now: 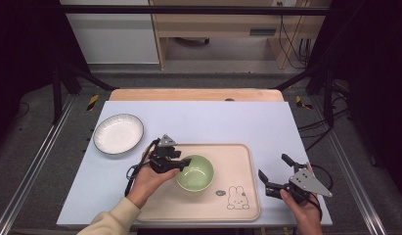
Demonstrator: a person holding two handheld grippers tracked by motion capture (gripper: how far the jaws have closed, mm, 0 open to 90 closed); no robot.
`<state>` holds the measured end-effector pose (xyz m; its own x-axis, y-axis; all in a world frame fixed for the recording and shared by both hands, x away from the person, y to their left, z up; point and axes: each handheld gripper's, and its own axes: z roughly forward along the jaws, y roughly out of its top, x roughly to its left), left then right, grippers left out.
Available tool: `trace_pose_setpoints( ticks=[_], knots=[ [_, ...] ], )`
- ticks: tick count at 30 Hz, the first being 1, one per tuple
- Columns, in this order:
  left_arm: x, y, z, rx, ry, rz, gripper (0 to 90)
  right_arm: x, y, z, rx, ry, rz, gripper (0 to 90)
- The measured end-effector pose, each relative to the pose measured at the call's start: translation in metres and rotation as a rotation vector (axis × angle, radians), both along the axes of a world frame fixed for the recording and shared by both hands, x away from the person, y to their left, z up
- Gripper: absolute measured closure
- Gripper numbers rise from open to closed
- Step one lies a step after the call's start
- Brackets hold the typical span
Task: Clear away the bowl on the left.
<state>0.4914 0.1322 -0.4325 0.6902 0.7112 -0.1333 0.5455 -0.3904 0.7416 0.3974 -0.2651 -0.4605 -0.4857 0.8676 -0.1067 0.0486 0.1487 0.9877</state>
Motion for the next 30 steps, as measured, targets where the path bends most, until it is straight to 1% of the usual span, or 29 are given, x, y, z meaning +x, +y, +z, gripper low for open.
trace_pose_setpoints(
  ticks=[1,2,3,4,6,7,8,9,10,11,12,14,15,17,20,22,24,25,26,28,30],
  knots=[
    [0.000,0.000,0.001,0.000,-0.013,0.001,38.2,0.000,0.001,0.000,0.001,0.002,0.002,5.4],
    [0.000,0.000,0.001,0.000,-0.013,0.001,36.3,0.000,0.001,0.000,0.001,0.002,0.002,5.4],
    [-0.001,-0.001,0.002,0.002,-0.025,-0.003,36.3,0.000,0.001,0.000,0.001,0.001,0.003,5.4],
    [-0.003,-0.001,0.004,0.002,-0.058,-0.013,31.3,0.000,0.001,0.000,0.001,0.002,0.004,5.4],
    [-0.004,-0.001,0.005,-0.003,-0.065,-0.019,26.0,0.000,0.001,0.000,0.001,0.002,0.004,5.4],
    [-0.005,-0.002,0.006,-0.008,-0.078,-0.028,26.0,0.000,0.001,0.000,0.002,0.000,0.004,5.4],
    [-0.005,-0.002,0.006,-0.009,-0.088,-0.032,19.9,0.000,0.001,0.000,0.002,0.001,0.003,5.4],
    [-0.006,-0.002,0.007,-0.016,-0.098,-0.040,12.7,0.000,0.000,0.000,0.001,0.000,0.003,5.4],
    [-0.007,-0.002,0.008,-0.036,-0.109,-0.050,10.2,-0.001,0.000,0.000,0.003,0.001,0.003,5.3],
    [-0.007,-0.003,0.009,-0.047,-0.118,-0.052,8.5,-0.001,0.001,0.000,0.004,0.000,0.002,5.2],
    [-0.007,-0.003,0.009,-0.047,-0.118,-0.052,7.1,-0.001,0.001,0.000,0.004,0.000,0.002,5.2],
    [-0.009,-0.003,0.011,-0.055,-0.129,-0.053,7.1,-0.002,0.001,0.001,0.009,-0.002,0.003,4.8],
    [-0.010,-0.002,0.013,-0.066,-0.144,-0.073,6.8,-0.002,0.001,0.001,0.011,-0.004,-0.001,4.0],
    [-0.011,-0.001,0.016,-0.070,-0.177,-0.099,4.4,-0.002,0.000,0.002,0.008,-0.006,-0.007,3.7],
    [-0.013,0.000,0.018,-0.071,-0.187,-0.107,3.8,-0.002,0.000,0.002,0.011,-0.010,-0.011,3.5],
    [-0.016,0.002,0.021,-0.076,-0.203,-0.119,3.8,-0.002,0.000,0.002,0.011,-0.010,-0.012,3.4],
    [-0.019,0.003,0.024,-0.090,-0.220,-0.125,3.7,-0.002,0.000,0.002,0.013,-0.008,-0.012,3.4],
    [-0.021,0.005,0.028,-0.119,-0.226,-0.129,3.7,-0.002,0.000,0.001,0.014,-0.007,-0.009,3.4],
    [-0.021,0.005,0.028,-0.119,-0.226,-0.129,3.6,-0.002,0.000,0.001,0.014,-0.007,-0.009,3.4],
    [-0.022,0.006,0.032,-0.135,-0.232,-0.119,3.6,-0.002,0.000,0.001,0.012,-0.008,-0.008,3.5],
    [-0.024,0.007,0.035,-0.138,-0.241,-0.126,3.6,-0.002,0.000,0.002,0.015,-0.013,-0.009,3.5]
  ],
)
